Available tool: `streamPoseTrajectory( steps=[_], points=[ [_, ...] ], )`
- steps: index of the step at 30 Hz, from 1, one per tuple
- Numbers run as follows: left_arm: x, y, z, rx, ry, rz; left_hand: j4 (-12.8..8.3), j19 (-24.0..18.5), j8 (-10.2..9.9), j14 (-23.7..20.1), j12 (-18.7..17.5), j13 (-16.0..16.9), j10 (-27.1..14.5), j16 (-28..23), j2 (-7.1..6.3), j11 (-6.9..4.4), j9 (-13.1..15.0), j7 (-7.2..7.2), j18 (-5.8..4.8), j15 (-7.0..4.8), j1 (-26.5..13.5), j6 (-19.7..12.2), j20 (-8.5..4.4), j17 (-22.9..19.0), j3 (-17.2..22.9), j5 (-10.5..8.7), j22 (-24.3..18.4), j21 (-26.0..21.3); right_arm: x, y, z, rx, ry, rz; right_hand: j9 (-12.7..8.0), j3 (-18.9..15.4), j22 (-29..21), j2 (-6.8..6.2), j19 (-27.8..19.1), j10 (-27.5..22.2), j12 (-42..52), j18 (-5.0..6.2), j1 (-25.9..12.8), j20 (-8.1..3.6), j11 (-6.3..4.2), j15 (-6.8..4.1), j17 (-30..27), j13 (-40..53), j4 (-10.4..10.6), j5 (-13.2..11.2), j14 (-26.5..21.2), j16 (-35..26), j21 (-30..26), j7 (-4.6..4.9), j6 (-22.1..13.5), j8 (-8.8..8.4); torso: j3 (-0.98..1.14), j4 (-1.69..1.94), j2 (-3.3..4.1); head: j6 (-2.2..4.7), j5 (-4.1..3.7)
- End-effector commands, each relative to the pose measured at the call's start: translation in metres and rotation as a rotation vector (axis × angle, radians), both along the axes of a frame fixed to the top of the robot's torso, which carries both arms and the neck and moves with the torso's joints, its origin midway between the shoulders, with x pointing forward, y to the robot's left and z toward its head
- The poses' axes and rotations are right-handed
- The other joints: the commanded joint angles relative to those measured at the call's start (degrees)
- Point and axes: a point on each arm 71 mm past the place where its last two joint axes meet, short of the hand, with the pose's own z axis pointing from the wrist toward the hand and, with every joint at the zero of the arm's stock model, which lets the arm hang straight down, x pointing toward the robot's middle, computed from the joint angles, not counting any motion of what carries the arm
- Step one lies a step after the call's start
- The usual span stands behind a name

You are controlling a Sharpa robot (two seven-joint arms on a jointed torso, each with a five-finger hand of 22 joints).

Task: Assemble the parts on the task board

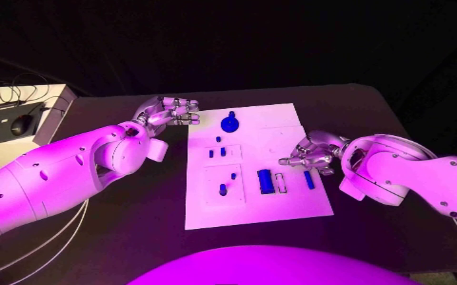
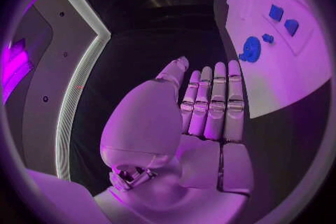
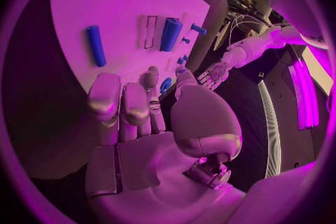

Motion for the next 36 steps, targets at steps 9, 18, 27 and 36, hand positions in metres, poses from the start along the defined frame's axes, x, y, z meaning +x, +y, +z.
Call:
streamPoseTrajectory(
  steps=[9, 18, 27, 36],
  points=[
    [-0.001, -0.006, 0.0, -0.02, -0.004, -0.026, 0.22, 0.13, 0.01, -0.46, -0.06, -0.05, -0.4, -0.07, 0.39, 0.11, 0.06, 0.01, -0.44, 0.12, -0.25, -0.37, 0.09, 0.05, 0.33, 0.05, -0.19, 0.05, -0.003, -0.034, -0.01, -0.186, 0.158, 0.139, -1.36, -1.37, 7.43, 1.51, 1.68, 0.65, -1.55, -0.93, 0.31, -0.22, 0.05, -0.07, 0.14, -0.41, -1.51, -0.99, 0.22, -0.13, 0.36, 0.1, 1.15, -1.94, 0.03, -0.09, 0.15, 0.21, -1.7],
    [-0.001, -0.007, 0.001, -0.022, -0.008, -0.029, 0.21, 0.13, 0.01, -0.49, -0.07, -0.05, -0.39, -0.09, 0.47, 0.09, 0.07, -0.02, -0.44, 0.12, -0.18, -0.35, 0.07, 0.05, 0.44, 0.08, -0.21, 0.07, -0.007, -0.043, -0.01, -0.355, 0.114, 0.158, -1.71, -1.28, 7.61, 1.81, 1.84, 1.1, -1.76, -1.01, 0.1, -0.27, -0.03, -0.12, 0.68, -0.24, -0.55, -0.84, 0.3, 0.21, 1.3, 0.0, 1.86, -2.74, 0.0, 0.01, -0.01, 0.3, -2.67],
    [-0.001, -0.006, 0.001, -0.023, -0.008, -0.03, 0.21, 0.13, 0.01, -0.49, -0.07, -0.05, -0.39, -0.09, 0.47, 0.09, 0.07, -0.02, -0.44, 0.12, -0.18, -0.35, 0.07, 0.05, 0.44, 0.08, -0.21, 0.07, -0.009, -0.033, -0.013, -0.394, 0.07, 0.145, -1.24, -1.28, 7.76, 1.78, 1.95, 1.43, -1.22, -1.08, 0.06, -0.35, -0.13, -0.2, 0.91, 0.33, 0.04, -0.23, 0.37, 0.42, 2.1, -0.12, 2.03, -2.69, -0.05, 0.04, 0.06, 0.42, -2.91],
    [-0.001, -0.005, 0.001, -0.021, -0.007, -0.027, 0.21, 0.13, 0.01, -0.49, -0.07, -0.05, -0.39, -0.09, 0.47, 0.09, 0.07, -0.02, -0.44, 0.12, -0.18, -0.35, 0.07, 0.05, 0.44, 0.08, -0.21, 0.07, -0.009, -0.032, -0.018, -0.433, 0.064, 0.158, -1.05, -1.24, 7.82, 1.9, 1.95, 1.5, -1.1, -1.12, 0.07, -0.37, -0.15, -0.22, 0.96, 0.49, 0.22, -0.08, 0.36, 0.46, 2.42, -0.16, 2.06, -2.66, -0.03, -0.01, 0.02, 0.22, -2.74]
  ],
)
